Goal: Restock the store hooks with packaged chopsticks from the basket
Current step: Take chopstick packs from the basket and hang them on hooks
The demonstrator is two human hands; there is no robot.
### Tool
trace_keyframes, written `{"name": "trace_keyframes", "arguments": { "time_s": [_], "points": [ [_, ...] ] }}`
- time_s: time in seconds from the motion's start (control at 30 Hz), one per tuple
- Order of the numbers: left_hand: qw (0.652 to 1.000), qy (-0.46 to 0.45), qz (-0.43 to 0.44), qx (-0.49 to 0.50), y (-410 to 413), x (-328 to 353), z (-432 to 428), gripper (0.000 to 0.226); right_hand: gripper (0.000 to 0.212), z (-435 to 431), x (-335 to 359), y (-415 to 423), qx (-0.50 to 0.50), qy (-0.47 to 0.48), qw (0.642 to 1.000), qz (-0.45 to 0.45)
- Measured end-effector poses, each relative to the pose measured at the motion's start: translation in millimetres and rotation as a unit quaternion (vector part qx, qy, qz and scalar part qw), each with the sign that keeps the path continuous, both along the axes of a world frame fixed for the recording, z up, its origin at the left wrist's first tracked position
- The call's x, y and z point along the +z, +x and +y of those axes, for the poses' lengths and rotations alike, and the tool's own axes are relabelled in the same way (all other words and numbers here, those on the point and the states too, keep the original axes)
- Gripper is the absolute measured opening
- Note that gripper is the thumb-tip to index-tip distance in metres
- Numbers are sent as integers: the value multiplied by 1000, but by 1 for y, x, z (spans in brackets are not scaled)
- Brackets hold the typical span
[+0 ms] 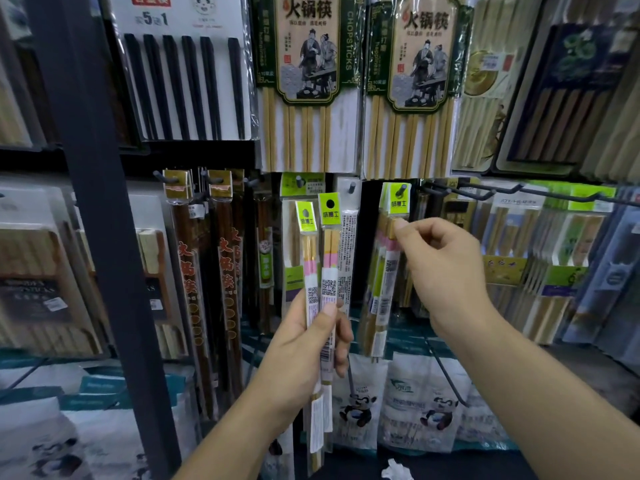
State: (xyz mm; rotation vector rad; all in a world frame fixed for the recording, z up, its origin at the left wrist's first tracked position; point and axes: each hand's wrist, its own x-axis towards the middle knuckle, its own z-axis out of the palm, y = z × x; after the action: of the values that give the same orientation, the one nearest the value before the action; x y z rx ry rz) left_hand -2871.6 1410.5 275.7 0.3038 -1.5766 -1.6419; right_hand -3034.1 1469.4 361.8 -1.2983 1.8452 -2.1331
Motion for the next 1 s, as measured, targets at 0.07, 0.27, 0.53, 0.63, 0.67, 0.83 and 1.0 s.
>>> {"name": "trace_keyframes", "arguments": {
  "time_s": [0.07,0.27,0.53,0.63,0.67,0.83,1.0],
  "points": [
    [1000,-14,-11,-3,-2,1,3,18,14,3,-2,11,60,5,998,25],
    [999,-40,-28,-20,-8,-1,10,16,18,3,0,21,102,0,994,42],
    [994,-51,-75,54,-11,-12,-2,27,29,2,22,1,45,-35,998,-19],
    [996,-33,-67,52,-9,-10,-2,30,30,-2,26,-6,18,-21,999,-24],
    [997,-20,-53,43,-9,-8,-1,31,30,-4,26,-8,13,-15,999,-27],
    [1000,-4,-27,14,-8,-3,1,49,30,-6,26,-8,21,-19,998,-48],
    [1000,16,-16,1,-5,-1,4,47,30,-8,23,-9,17,-15,999,-33]
  ]
}}
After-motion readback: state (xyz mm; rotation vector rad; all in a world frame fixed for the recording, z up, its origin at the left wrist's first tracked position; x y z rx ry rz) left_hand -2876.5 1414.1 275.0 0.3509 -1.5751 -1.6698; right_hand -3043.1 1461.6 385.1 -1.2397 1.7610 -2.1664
